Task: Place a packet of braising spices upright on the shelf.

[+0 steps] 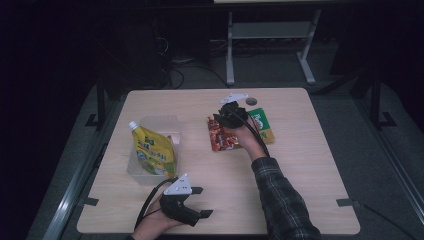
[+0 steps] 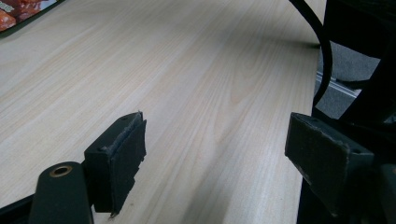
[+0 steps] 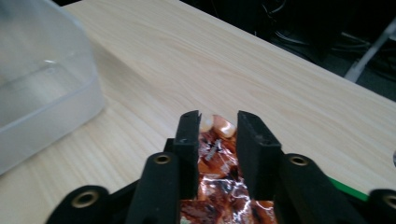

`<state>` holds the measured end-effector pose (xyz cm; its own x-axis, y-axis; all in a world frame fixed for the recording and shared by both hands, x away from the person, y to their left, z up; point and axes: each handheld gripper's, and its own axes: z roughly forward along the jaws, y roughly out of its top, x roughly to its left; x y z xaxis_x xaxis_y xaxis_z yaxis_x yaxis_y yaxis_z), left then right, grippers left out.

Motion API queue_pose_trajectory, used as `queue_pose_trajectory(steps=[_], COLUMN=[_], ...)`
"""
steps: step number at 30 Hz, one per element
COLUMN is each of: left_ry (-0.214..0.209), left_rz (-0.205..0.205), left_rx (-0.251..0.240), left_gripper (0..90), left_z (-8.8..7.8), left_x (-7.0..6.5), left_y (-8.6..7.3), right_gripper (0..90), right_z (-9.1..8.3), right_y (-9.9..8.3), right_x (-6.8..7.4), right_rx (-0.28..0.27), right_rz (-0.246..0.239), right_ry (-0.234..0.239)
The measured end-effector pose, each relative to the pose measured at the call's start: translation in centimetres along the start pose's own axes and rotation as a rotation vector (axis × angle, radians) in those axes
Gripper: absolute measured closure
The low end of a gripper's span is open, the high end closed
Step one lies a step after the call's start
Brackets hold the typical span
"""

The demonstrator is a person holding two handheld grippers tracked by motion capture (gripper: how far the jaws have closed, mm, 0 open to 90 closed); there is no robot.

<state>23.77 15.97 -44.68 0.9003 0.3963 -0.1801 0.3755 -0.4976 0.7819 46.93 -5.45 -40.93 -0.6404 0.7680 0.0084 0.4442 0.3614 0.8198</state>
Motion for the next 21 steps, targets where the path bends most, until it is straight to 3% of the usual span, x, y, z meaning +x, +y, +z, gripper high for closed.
queue_pose_trajectory(steps=[6,10,13,21], left_ry=[0.001,0.001,0.002,0.006], left_rz=[0.002,0.009,0.008,0.011], left_rx=[0.005,0.006,0.002,-0.003], left_gripper=[19.8,19.8,19.8,19.8], left_z=[0.1,0.1,0.1,0.2], left_x=[0.1,0.0,0.0,0.0], left_y=[0.0,0.0,0.1,0.2], right_gripper=[90.0,90.0,90.0,90.0], right_z=[0.6,1.1,1.9,5.0], right_y=[-0.5,-0.5,-0.5,-1.2], right_x=[-1.1,-1.7,-1.8,-2.7], right_rx=[0.006,-0.016,-0.013,0.022], right_rz=[0.062,0.118,0.123,0.171], right_ry=[-0.060,-0.103,-0.146,-0.197])
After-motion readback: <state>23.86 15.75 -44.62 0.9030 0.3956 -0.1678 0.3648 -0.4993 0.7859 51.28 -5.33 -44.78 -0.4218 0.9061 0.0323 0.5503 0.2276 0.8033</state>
